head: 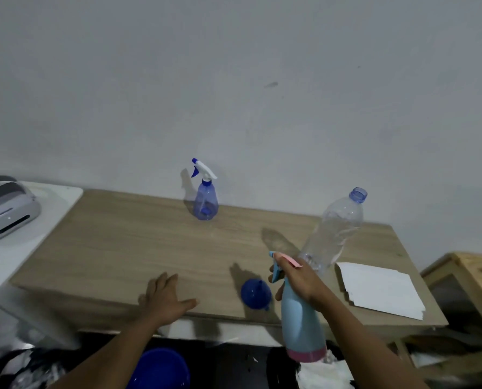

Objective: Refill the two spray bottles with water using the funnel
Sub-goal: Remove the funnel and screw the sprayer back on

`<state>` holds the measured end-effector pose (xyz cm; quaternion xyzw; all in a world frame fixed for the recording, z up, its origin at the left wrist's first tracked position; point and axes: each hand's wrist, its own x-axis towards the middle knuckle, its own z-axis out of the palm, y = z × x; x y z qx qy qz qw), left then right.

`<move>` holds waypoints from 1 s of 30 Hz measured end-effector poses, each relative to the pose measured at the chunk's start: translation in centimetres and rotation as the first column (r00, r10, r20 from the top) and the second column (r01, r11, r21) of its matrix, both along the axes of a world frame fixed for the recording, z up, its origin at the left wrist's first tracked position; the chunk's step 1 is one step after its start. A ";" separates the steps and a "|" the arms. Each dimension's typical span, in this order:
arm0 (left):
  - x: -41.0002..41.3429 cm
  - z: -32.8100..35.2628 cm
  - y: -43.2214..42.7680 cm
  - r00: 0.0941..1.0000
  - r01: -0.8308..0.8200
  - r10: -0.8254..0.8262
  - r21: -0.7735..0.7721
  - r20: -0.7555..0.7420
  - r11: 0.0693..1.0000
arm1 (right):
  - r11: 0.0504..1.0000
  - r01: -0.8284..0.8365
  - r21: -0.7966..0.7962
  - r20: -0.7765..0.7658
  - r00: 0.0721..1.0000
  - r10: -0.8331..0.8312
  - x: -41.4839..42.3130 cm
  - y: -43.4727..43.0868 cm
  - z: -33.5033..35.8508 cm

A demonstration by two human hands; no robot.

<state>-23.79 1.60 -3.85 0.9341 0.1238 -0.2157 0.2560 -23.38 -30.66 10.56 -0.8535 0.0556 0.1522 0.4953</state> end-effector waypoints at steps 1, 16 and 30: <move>-0.1 -0.2 -0.1 0.999 0.034 -0.034 0.025 -0.019 0.999 | 1.000 -0.010 -0.026 0.010 1.000 0.011 0.0 -0.1 -0.5; 0.8 -1.1 -0.6 0.999 0.028 -0.029 0.074 0.012 0.997 | 0.949 0.063 -0.309 -0.004 0.998 -0.068 1.5 -2.4 -4.5; 3.8 -0.2 0.0 0.969 0.147 -0.131 0.061 -0.209 0.987 | 0.977 0.184 -0.111 0.470 0.875 -0.111 16.1 4.3 -1.3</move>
